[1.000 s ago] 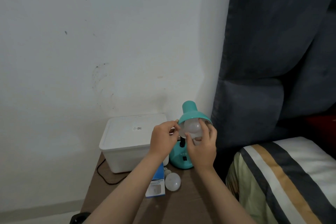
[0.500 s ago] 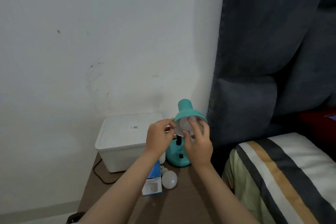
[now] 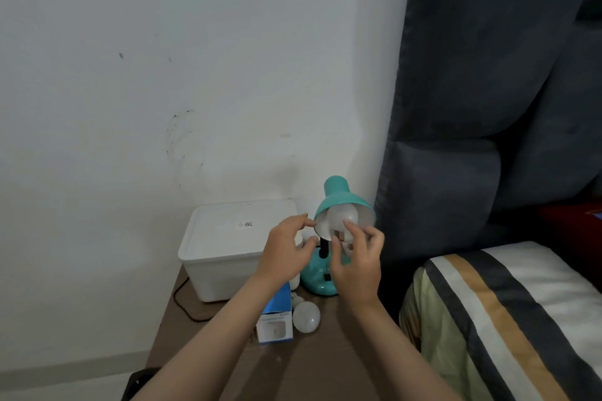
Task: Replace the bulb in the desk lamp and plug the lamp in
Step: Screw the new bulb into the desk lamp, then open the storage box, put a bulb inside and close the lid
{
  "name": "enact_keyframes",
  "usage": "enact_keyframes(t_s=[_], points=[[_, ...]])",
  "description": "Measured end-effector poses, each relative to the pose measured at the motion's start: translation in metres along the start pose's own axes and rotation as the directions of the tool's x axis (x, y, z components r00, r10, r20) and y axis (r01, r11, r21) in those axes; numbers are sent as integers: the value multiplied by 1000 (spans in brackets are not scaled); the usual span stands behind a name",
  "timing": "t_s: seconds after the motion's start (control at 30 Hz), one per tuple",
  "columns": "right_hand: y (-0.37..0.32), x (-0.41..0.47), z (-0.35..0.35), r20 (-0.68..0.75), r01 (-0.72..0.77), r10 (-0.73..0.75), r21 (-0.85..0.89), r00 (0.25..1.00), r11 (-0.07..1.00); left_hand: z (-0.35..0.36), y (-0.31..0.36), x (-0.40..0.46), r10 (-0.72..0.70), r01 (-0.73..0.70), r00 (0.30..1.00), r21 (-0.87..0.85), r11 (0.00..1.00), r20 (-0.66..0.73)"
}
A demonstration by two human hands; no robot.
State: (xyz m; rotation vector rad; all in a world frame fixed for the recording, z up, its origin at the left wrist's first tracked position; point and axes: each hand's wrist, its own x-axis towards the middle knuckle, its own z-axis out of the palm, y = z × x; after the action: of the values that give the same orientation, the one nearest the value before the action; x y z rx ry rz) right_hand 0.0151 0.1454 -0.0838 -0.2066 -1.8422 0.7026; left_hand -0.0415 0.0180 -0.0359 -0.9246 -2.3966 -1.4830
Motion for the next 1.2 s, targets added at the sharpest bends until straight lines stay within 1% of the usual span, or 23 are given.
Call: enact_keyframes(t_s=[0.1, 0.2, 0.23, 0.3, 0.4, 0.5, 0.57, 0.63, 0.77, 0.87, 0.93, 1.0, 1.2], points=[[-10, -18, 4, 99, 85, -94, 94, 991, 992, -16, -18, -15, -50, 51, 999, 71, 996, -15], [-21, -37, 15, 276, 98, -133, 136, 952, 986, -39, -46, -27, -112, 126, 990, 169, 978, -86], [-23, -42, 21, 347, 70, -115, 140, 931, 988, -47, -55, -31, -136, 158, 984, 205, 966, -117], [-28, -47, 34, 500, 3, -66, 125, 863, 992, -65, -73, -35, -209, 247, 965, 279, 928, -158], [-34, -45, 56, 639, -15, -5, 25, 770, 1000, -90, -99, -37, -310, 375, 926, 412, 831, -217], [-35, -31, 75, 683, -90, 117, -75, 721, 993, -108, -117, -36, -384, 441, 897, 469, 765, -218], [-32, -18, 85, 703, -185, 236, -149, 671, 971, -115, -125, -33, -451, 482, 874, 428, 764, -179], [-26, -5, 93, 721, -261, 323, -201, 613, 944, -120, -131, -30, -498, 507, 858, 369, 779, -128], [-14, 12, 106, 730, -332, 392, -235, 561, 914, -128, -137, -22, -499, 491, 865, 306, 816, -55], [-8, 16, 110, 766, -324, 374, -227, 523, 918, -129, -137, -20, -494, 487, 868, 281, 827, -51], [-8, 15, 111, 781, -324, 360, -213, 510, 922, -128, -136, -21, -483, 480, 874, 263, 837, -58], [-9, 16, 110, 778, -323, 361, -214, 515, 922, -128, -135, -21, -471, 474, 879, 245, 846, -74], [-22, 21, 105, 751, -335, 341, -168, 565, 927, -133, -125, -17, -420, 435, 900, 239, 868, -114]])
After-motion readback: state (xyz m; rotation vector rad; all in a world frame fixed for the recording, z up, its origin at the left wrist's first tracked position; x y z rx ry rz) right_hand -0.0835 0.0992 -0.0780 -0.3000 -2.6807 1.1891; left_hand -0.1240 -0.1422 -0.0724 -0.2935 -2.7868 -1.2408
